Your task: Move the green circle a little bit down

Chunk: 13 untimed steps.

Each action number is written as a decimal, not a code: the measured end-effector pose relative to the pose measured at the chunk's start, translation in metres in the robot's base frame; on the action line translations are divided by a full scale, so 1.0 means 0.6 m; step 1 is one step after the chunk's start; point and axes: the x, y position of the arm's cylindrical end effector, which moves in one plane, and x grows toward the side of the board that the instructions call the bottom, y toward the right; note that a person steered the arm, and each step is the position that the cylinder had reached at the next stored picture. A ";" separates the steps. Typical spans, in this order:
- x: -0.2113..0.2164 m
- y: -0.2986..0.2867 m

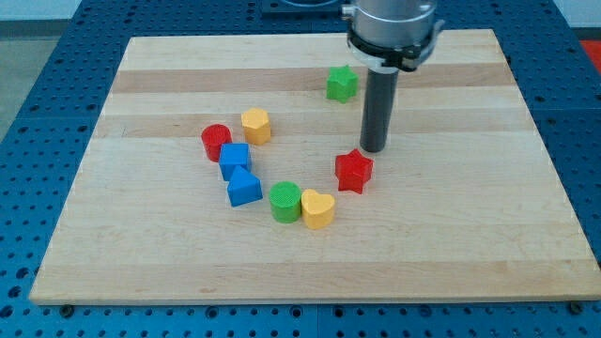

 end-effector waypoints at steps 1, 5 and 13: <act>0.022 0.001; 0.089 -0.025; -0.133 -0.027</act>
